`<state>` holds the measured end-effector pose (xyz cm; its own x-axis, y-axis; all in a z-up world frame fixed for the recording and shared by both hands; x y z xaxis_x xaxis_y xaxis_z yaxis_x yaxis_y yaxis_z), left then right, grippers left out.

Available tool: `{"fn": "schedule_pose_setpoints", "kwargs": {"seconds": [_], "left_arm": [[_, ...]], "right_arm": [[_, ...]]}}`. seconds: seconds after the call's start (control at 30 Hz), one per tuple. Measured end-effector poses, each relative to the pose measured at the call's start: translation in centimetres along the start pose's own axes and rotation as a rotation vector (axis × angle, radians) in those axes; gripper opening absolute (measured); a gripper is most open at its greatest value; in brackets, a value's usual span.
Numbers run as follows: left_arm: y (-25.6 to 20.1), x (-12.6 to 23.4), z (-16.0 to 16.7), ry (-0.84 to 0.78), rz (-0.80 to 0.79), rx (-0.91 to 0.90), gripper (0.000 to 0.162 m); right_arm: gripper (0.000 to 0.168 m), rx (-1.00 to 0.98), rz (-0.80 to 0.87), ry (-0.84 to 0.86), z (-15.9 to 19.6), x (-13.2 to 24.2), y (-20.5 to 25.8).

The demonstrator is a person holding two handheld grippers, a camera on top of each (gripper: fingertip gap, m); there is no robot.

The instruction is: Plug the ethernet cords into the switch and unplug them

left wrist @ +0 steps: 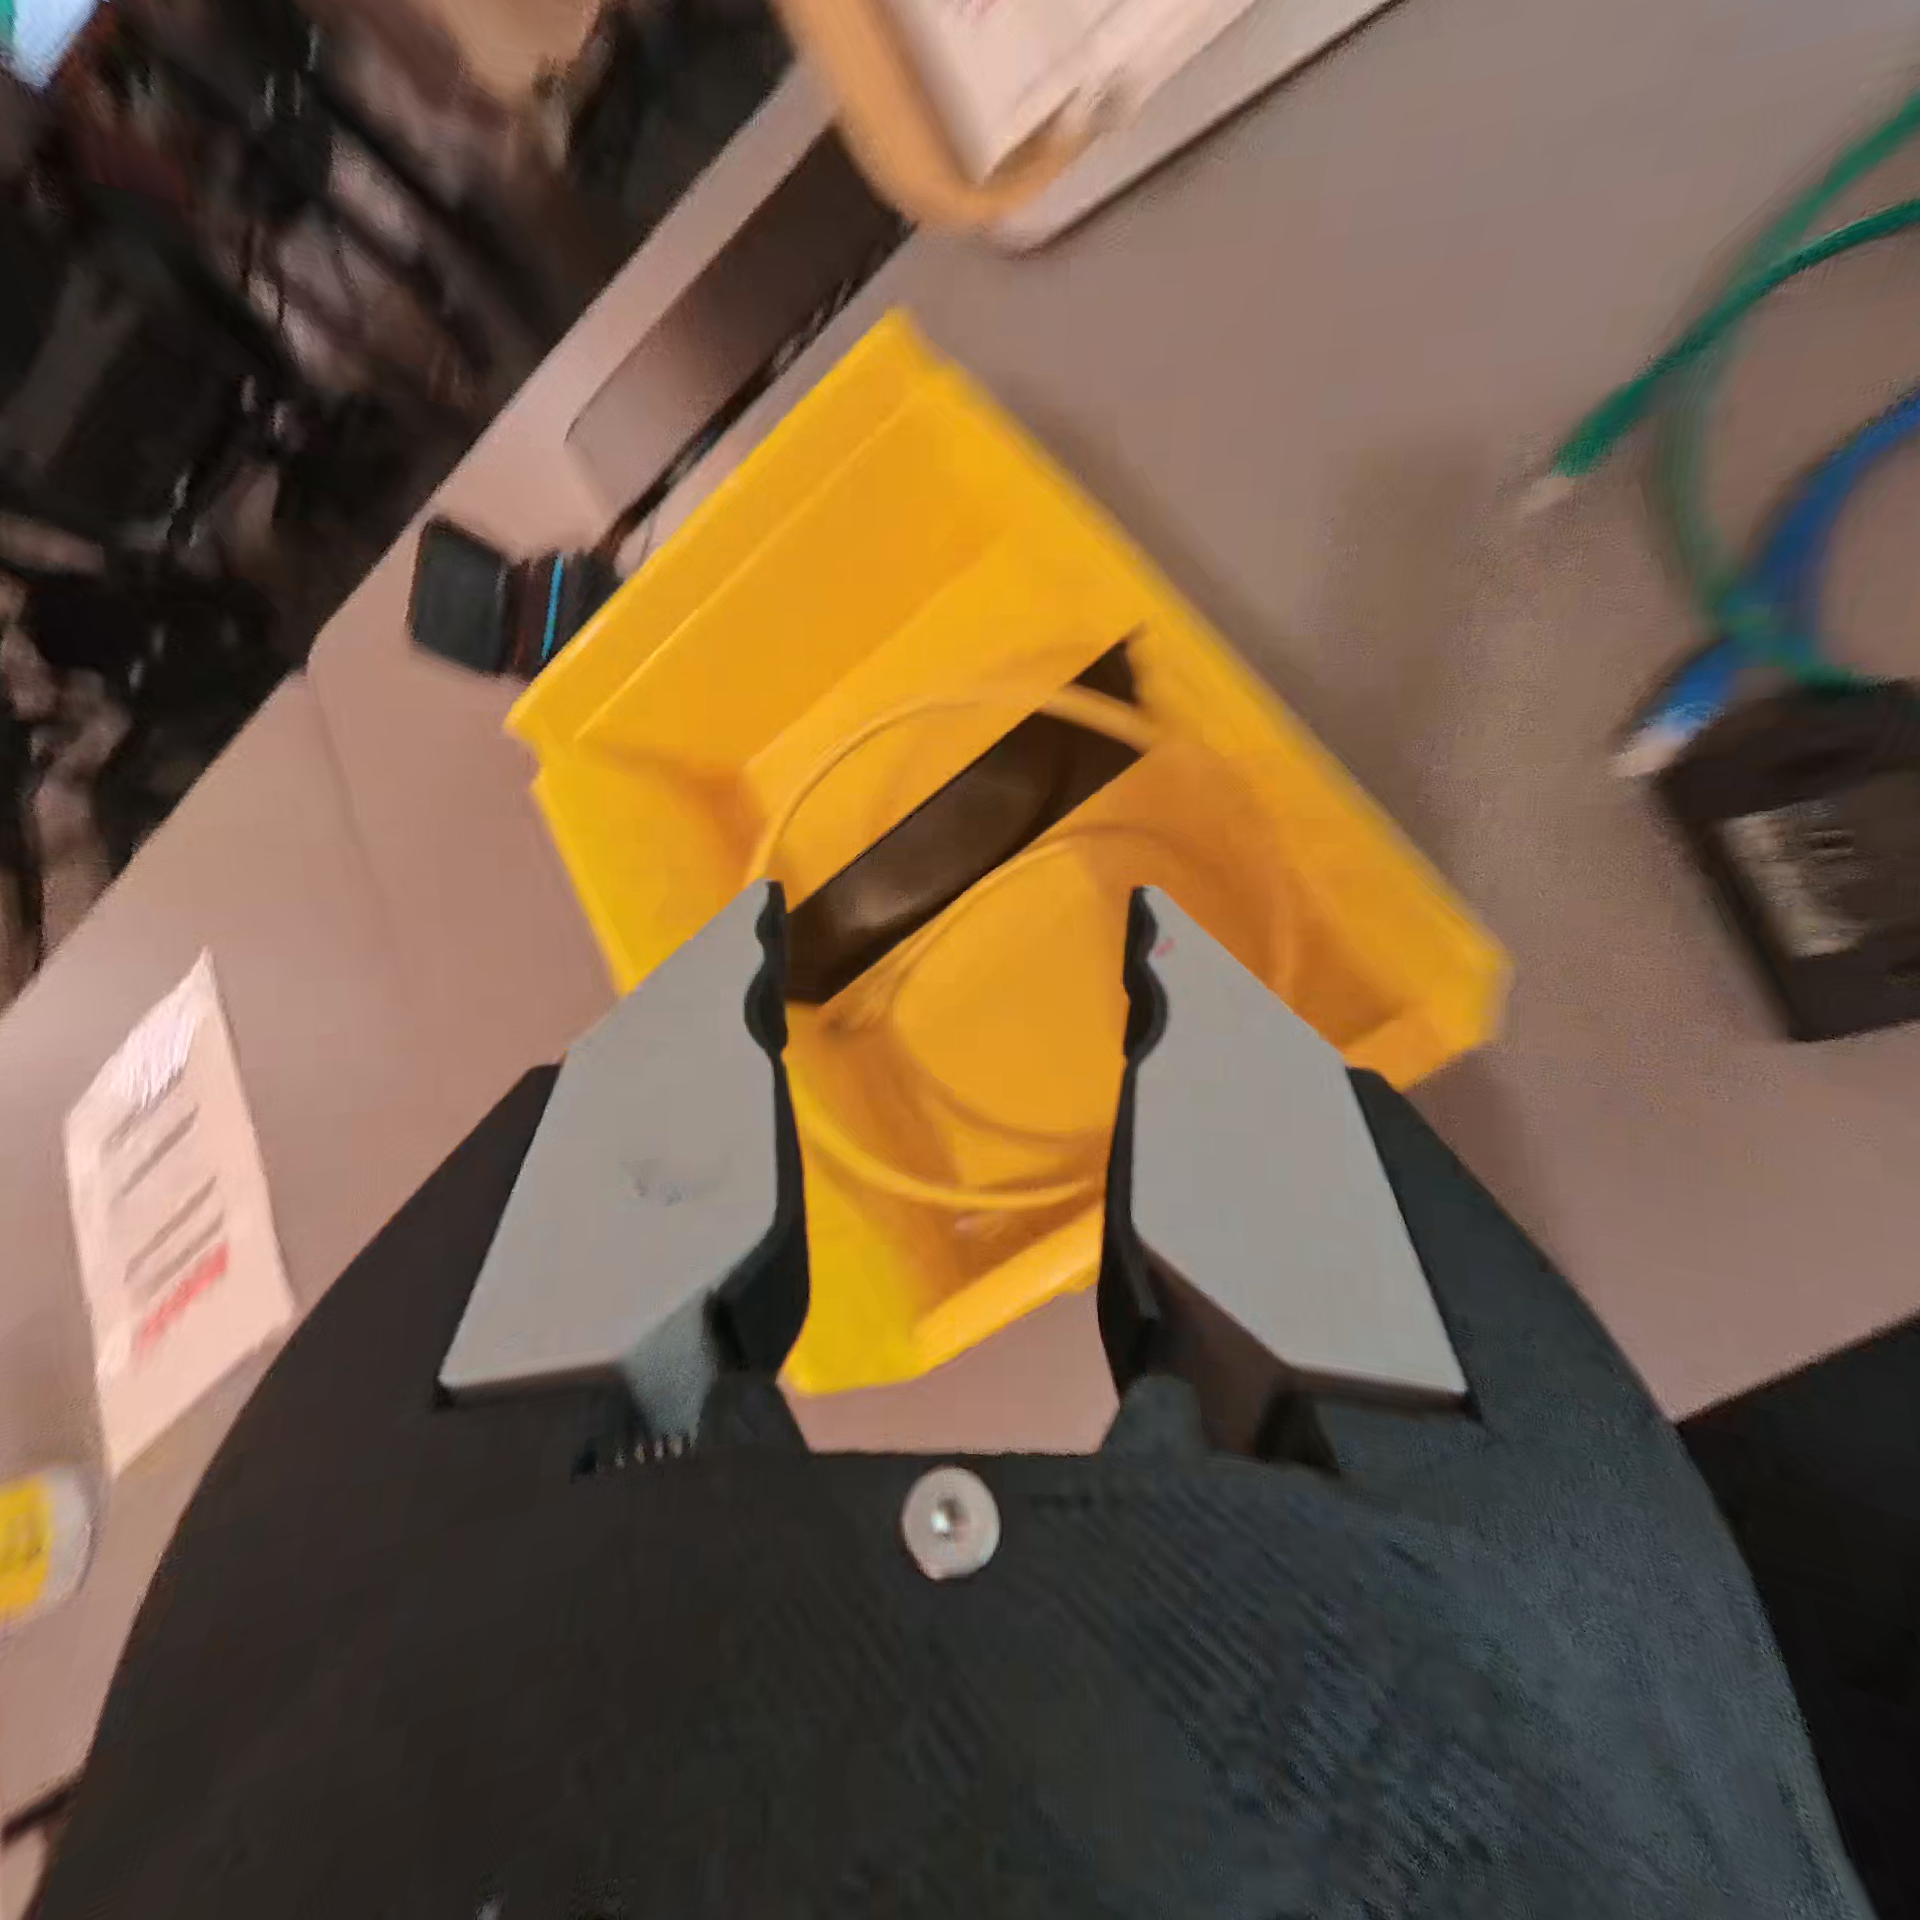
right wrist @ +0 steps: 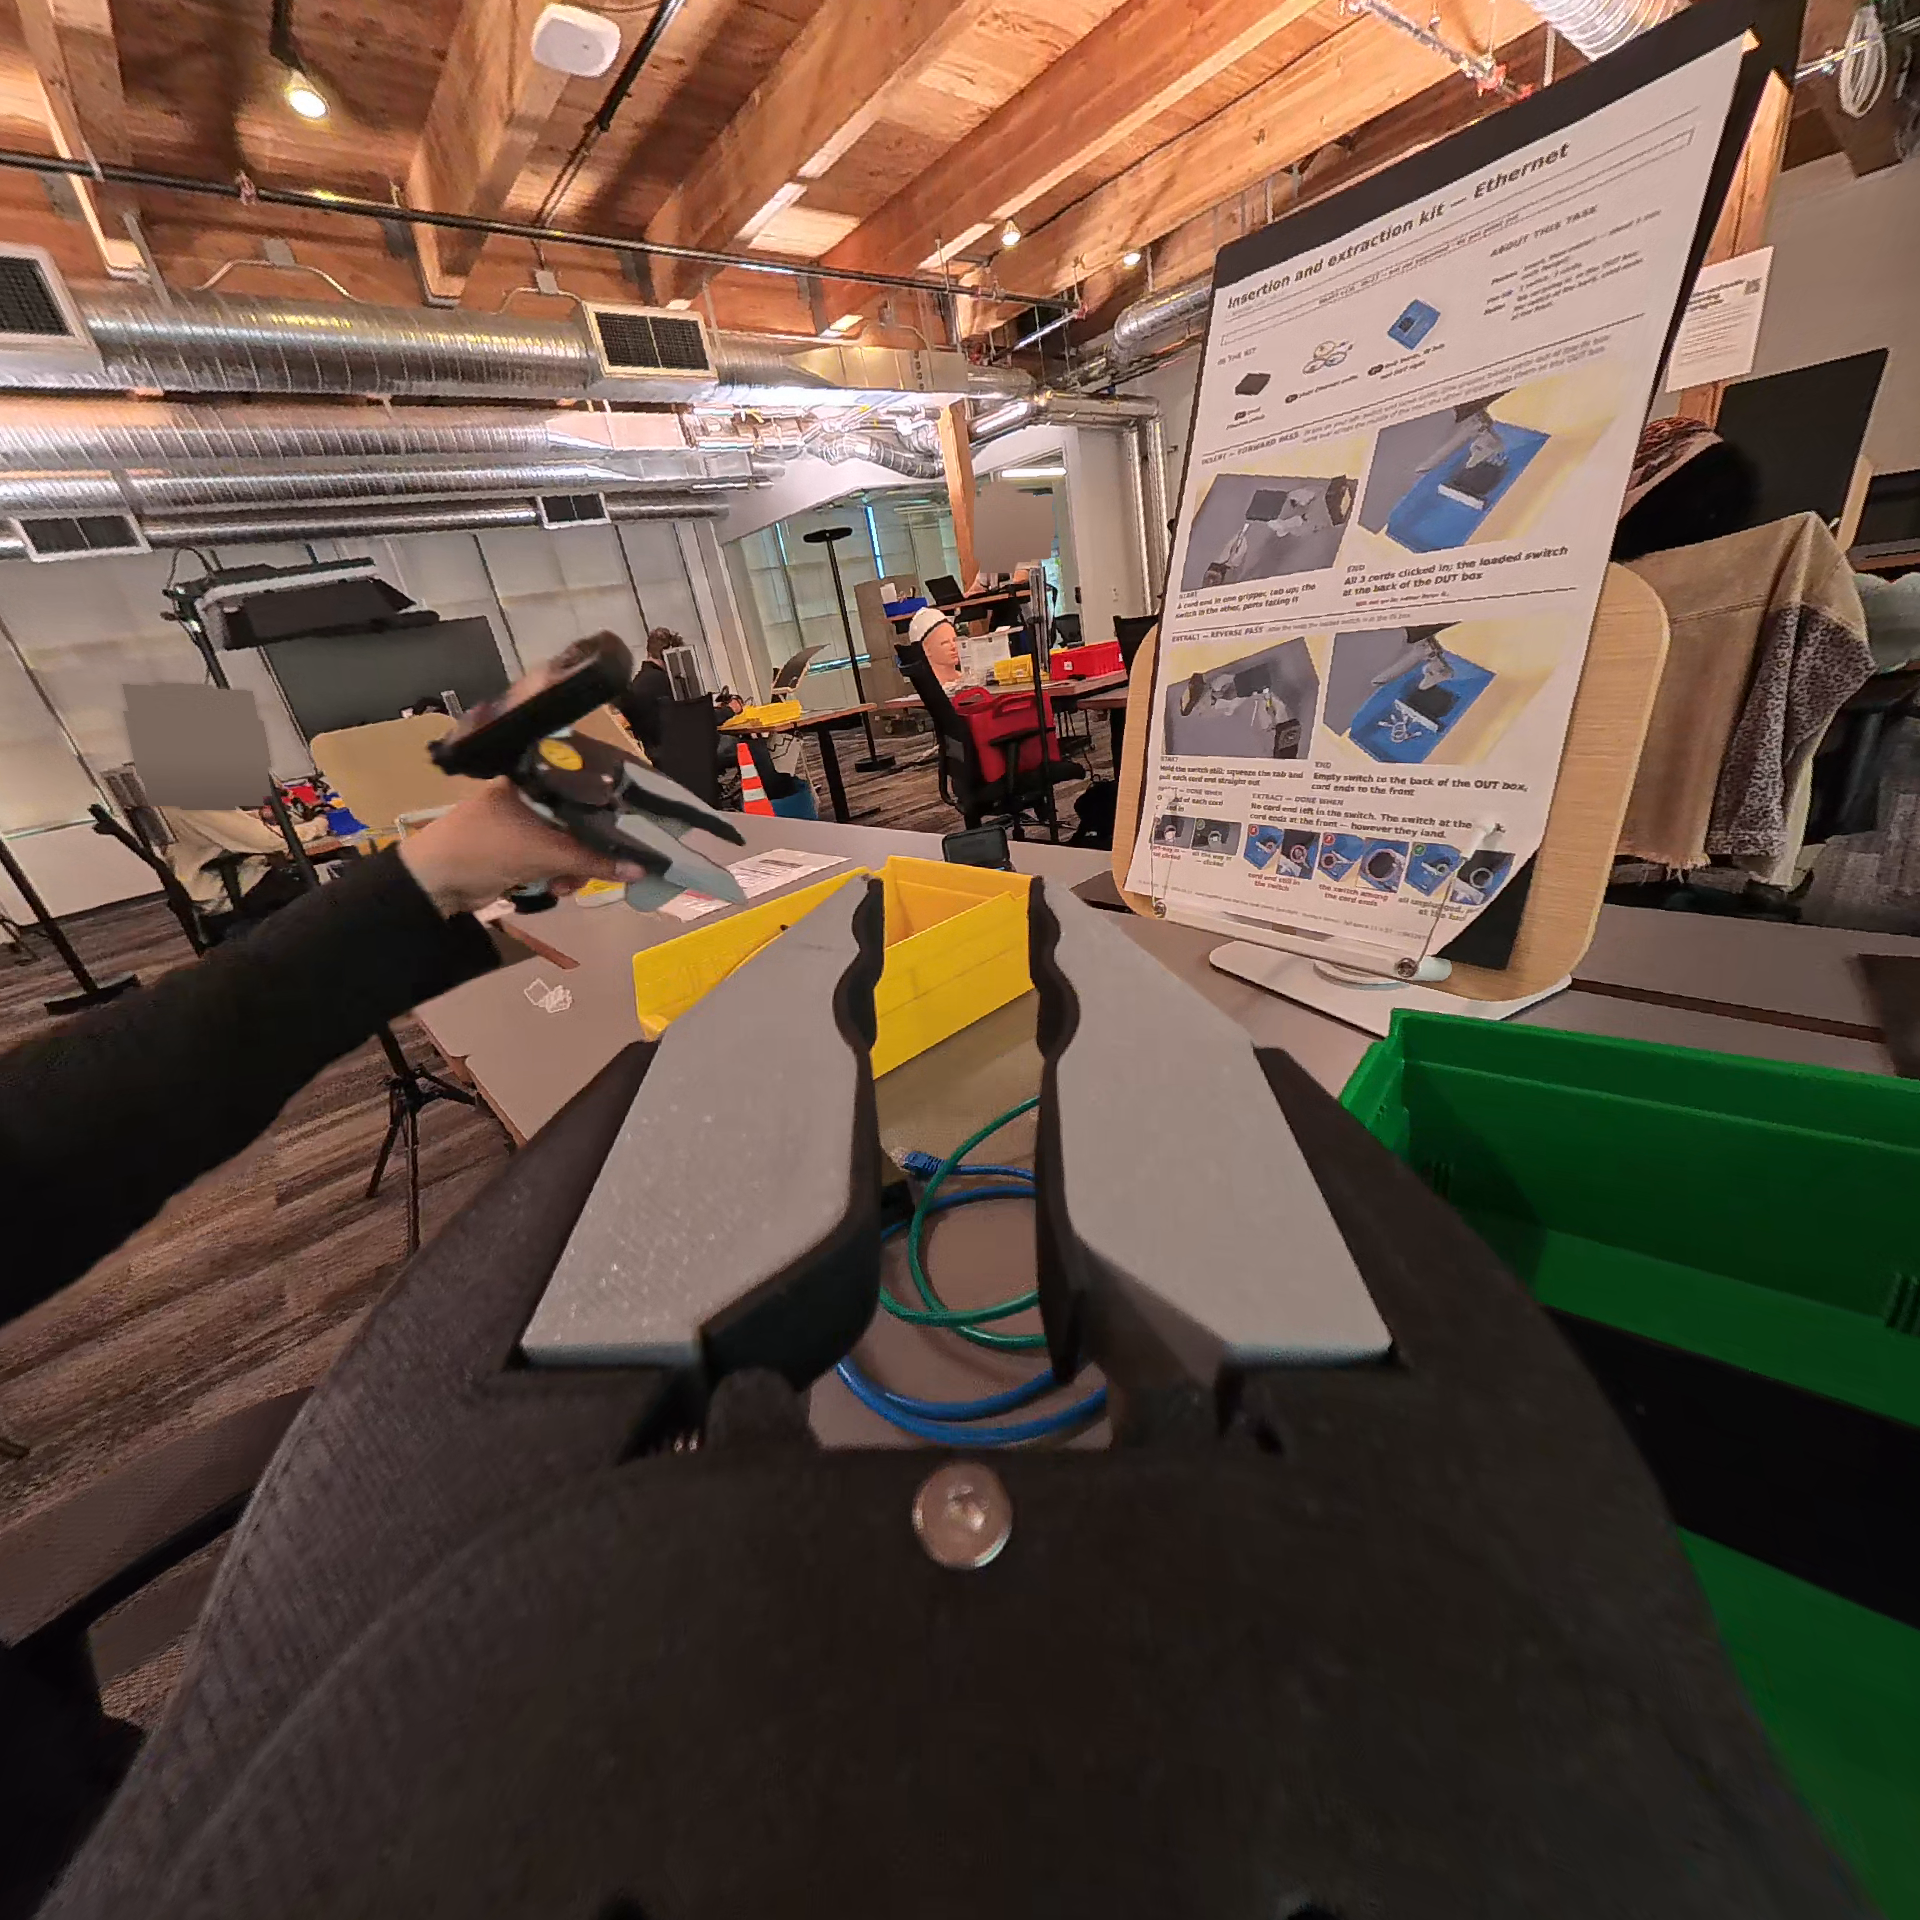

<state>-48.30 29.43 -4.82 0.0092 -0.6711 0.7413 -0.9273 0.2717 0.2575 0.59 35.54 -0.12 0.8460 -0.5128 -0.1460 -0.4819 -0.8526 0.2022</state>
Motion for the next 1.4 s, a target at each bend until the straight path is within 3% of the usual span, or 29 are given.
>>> {"fn": "schedule_pose_setpoints", "kwargs": {"seconds": [0.03,0.17,0.33,0.47,0.57,0.6,0.63,0.87,1.17,1.27,1.4], "left_arm": [[1.8,-0.5,1.1,0.051,-0.014,0.042,0.063],[5.4,-4.1,4.6,0.241,-0.078,0.062,0.061],[6.6,-8.6,5.8,0.415,-0.258,-0.162,0.06],[7.7,-11.0,7.6,0.589,-0.339,-0.212,0.06],[7.9,-11.4,8.3,0.658,-0.413,-0.311,0.036],[8.0,-11.0,8.0,0.674,-0.458,-0.359,0.02],[7.8,-10.6,7.8,0.687,-0.462,-0.396,0.012],[8.1,-4.4,1.5,0.532,-0.594,-0.465,0.003],[6.7,10.9,-12.3,0.173,-0.799,-0.461,0.002],[4.7,14.7,-15.7,0.066,-0.794,-0.46,0.002],[0.6,16.5,-18.8,-0.047,-0.718,-0.494,0.002]], "right_arm": [[0.025,0.001,-0.002,0.002,0.0,-0.1,0.1],[0.025,0.01,-0.01,0.016,0.3,-0.6,0.4],[0.025,0.023,-0.01,0.026,0.4,-0.6,0.7],[0.024,0.018,-0.005,0.011,0.1,-0.2,0.5],[0.024,0.013,-0.001,0.001,-0.1,0.2,0.1],[0.024,0.012,0.0,-0.002,-0.2,0.4,0.1],[0.024,0.011,0.001,-0.006,-0.3,0.6,0.0],[0.023,-0.003,-0.012,-0.034,-0.9,1.2,0.0],[0.023,0.003,-0.051,0.003,-0.3,0.6,1.2],[0.025,0.013,-0.067,0.042,0.4,0.0,1.7],[0.029,0.008,-0.114,0.107,1.8,-1.3,2.4]]}}
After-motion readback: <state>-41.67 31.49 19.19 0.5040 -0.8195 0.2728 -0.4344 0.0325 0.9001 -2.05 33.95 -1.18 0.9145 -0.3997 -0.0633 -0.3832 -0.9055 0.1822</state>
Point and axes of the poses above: each gripper's, where its closed fingertips meet, x back along the fingers, z out of its underside, y = z × x across the jaws, the point moved 6 cm from there along x, back along the fingers, and after that the axes turned 12 degrees about z, right-handed, at the moved point
